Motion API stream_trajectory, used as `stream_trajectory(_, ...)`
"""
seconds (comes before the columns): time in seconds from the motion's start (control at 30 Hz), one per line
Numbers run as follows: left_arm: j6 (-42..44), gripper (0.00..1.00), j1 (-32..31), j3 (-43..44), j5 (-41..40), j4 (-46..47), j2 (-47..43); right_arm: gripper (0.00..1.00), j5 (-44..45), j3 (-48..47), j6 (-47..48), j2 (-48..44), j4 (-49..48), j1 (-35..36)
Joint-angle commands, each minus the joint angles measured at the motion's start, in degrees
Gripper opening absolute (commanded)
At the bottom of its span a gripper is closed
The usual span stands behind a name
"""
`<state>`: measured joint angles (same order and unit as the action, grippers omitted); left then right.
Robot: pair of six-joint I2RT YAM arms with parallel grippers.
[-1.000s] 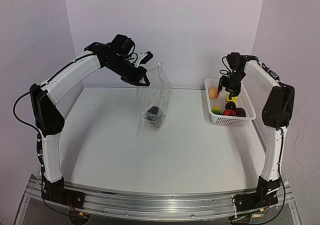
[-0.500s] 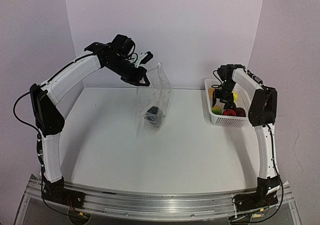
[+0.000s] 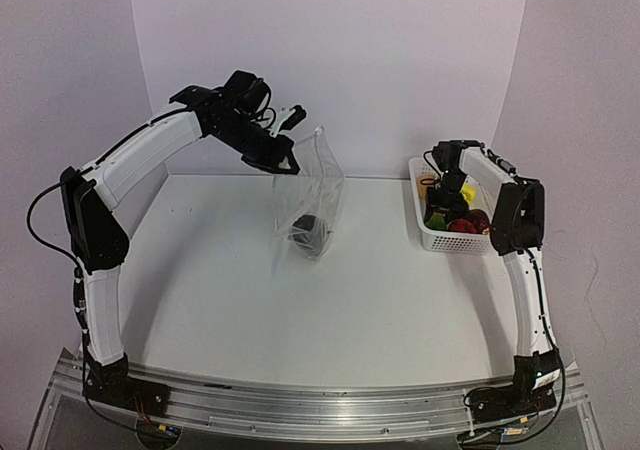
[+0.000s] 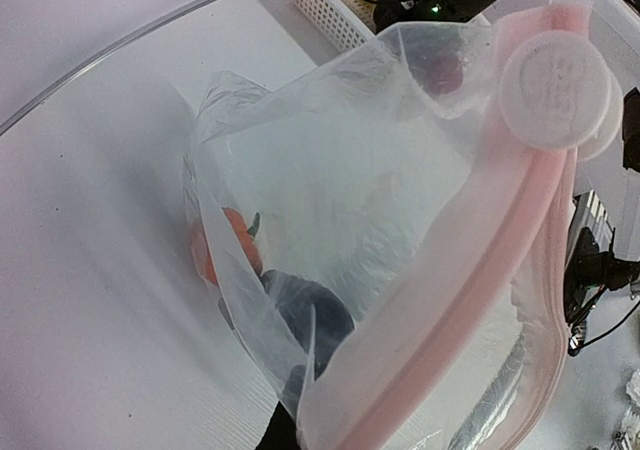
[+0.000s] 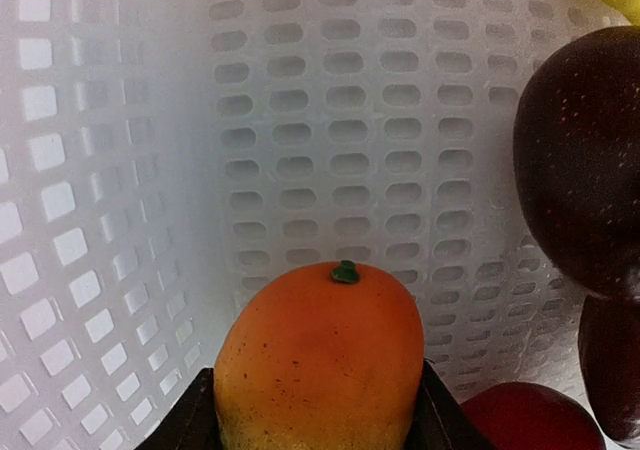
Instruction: Place the food in the zip-top bag and seal the zipper
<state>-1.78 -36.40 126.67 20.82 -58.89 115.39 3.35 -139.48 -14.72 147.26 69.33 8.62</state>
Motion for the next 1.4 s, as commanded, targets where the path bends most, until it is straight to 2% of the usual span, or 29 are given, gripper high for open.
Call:
stream_trajectory(0.0, 0.2, 0.00, 0.3, -0.3, -0.2, 1.4, -1.5, 0.38, 1.2, 0.9, 1.2, -1.5, -1.7, -0.5)
stream_trajectory(0.2, 0.2, 0.00, 0.4, -0.2, -0.1, 1.5, -1.7, 0.27, 4.2, 0.7, 2.2, -8.6, -2.3, -0.5)
stream_trajectory(0.37, 0.1, 0.00, 0.4, -0.1, 0.1, 1.6, -1.7, 0.22, 7.6, 0.5, 1.7, -19.2, -4.8, -0.1)
stream_trajectory(0.5, 0.2, 0.00, 0.3, 0.1, 0.0, 1.7, -1.7, 0.20, 9.1, 5.9, 3.8, -29.7, -11.2, 3.0)
stream_trajectory(0.63, 0.4, 0.00, 0.3, 0.2, -0.3, 1.5, -1.7, 0.19, 4.6, 17.0, 8.9, -40.9, -24.0, 12.8)
stream_trajectory(0.7, 0.4, 0.00, 0.3, 0.1, -0.4, 1.6, -1.8, 0.19, -0.4, 25.0, 10.6, -46.4, -34.4, 18.1)
stream_trajectory(0.8, 0.4, 0.00, 0.3, 0.0, -0.5, 1.6, -1.8, 0.17, -11.2, 35.7, 6.8, -52.2, -52.0, 24.8)
stream_trajectory(0.87, 0.4, 0.00, 0.2, 0.1, -0.6, 1.6, -1.8, 0.16, -17.3, 39.6, 2.9, -52.7, -60.5, 28.1)
stream_trajectory(1.07, 0.5, 0.00, 0.1, 0.2, -1.2, 1.6, -2.0, 0.15, -27.8, 42.4, -6.5, -47.5, -75.2, 35.4)
stream_trajectory(1.23, 0.5, 0.00, 0.0, 0.2, -1.3, 1.7, -2.1, 0.14, -26.9, 43.3, -14.7, -42.4, -86.2, 37.4)
stream_trajectory(1.37, 0.4, 0.00, 0.0, 0.2, -1.2, 1.7, -2.3, 0.12, -20.4, 46.0, -11.9, -41.4, -89.3, 38.5)
